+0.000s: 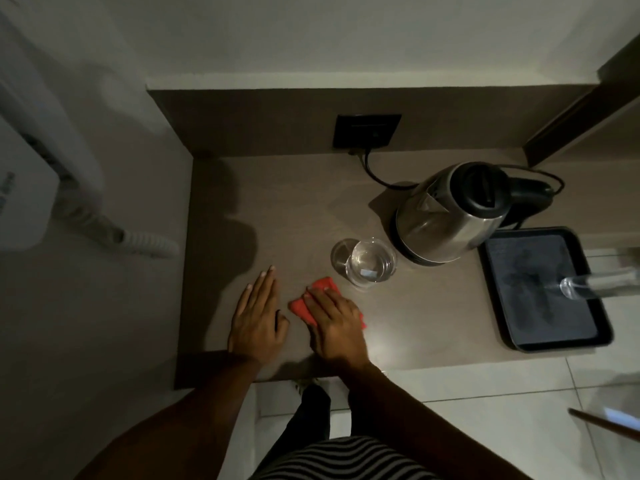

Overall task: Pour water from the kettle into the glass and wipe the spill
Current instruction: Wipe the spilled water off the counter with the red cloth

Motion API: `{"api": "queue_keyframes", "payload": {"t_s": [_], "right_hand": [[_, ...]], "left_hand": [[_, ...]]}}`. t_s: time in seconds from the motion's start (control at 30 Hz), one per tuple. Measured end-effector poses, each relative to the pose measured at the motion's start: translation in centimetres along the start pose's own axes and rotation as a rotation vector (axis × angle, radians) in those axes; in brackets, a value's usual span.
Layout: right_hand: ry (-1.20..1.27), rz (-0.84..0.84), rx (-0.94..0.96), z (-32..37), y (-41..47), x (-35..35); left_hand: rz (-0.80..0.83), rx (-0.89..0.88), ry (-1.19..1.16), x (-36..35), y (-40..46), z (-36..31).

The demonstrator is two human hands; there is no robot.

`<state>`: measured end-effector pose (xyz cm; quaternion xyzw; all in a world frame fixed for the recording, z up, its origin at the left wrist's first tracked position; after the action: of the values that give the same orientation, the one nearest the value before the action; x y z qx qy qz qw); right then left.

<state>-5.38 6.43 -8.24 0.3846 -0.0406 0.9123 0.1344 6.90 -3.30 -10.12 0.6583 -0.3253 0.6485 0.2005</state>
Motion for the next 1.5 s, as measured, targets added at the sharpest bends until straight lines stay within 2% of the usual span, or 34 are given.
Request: {"api": "queue_keyframes", "payload": {"t_s": [0.1,0.23,0.33,0.43,0.53,0.6,0.73,0.83,0.97,1.2,1.33,1.5], "right_hand": [[-0.05,0.066,0.086,-4.4,-5.8,4.0],[-0.123,-0.054,0.046,-10.6,-6.1,12.8],[-0.138,-0.191,-0.147,-12.2,-3.9,14.8],[-0.117,-0.381,-0.37,-11.8,-4.4,13.3],[-0.088,-0.46,-0.451,-9.2,-6.2,10.0],[-0.072,-0.404,-0.422,-6.6,-6.8,7.0],[-0.052,-0.177,-0.319,-2.6,-3.3,2.1],[-0.052,-0.104,-0.196,0.2,1.9,0.3],[-0.037,-0.029,-0.153,1.3,4.3,-0.7],[-0.01,0.018,0.08,-2.3,-2.7,1.3],[-0.081,0.069,0.225,-6.7,-6.7,5.6],[-0.196,0.041,0.162,-10.7,-6.3,11.7]], "left_hand": [[-0.007,-0.003,-0.007,0.1,0.0,-0.1],[0.018,-0.001,0.041,-0.1,0.2,0.0],[0.046,-0.007,0.082,-0.4,0.2,0.0],[0.058,-0.001,0.092,-0.5,0.2,0.0],[0.077,0.003,0.097,-0.7,0.2,-0.1],[0.081,0.003,0.12,-0.7,0.3,-0.3],[0.067,0.01,0.137,-0.5,0.2,-0.4],[0.042,0.012,0.115,-0.2,0.2,-0.5],[0.022,0.028,0.095,0.1,0.2,-0.5],[-0.004,0.016,0.068,0.3,0.3,-0.5],[0.018,0.011,0.068,0.2,0.3,-0.4],[0.066,-0.013,0.105,-0.1,0.3,-0.5]]}}
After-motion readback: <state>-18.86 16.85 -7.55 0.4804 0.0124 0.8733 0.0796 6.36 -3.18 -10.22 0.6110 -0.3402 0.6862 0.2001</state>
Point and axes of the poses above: each hand's wrist, its own y-axis towards the middle knuckle, its own x-axis out of the back of the hand, z = x × y, the point moved 6 cm from there along y, towards the middle knuckle, and after that the axes turned 15 degrees about y, right-handed, at the moved point
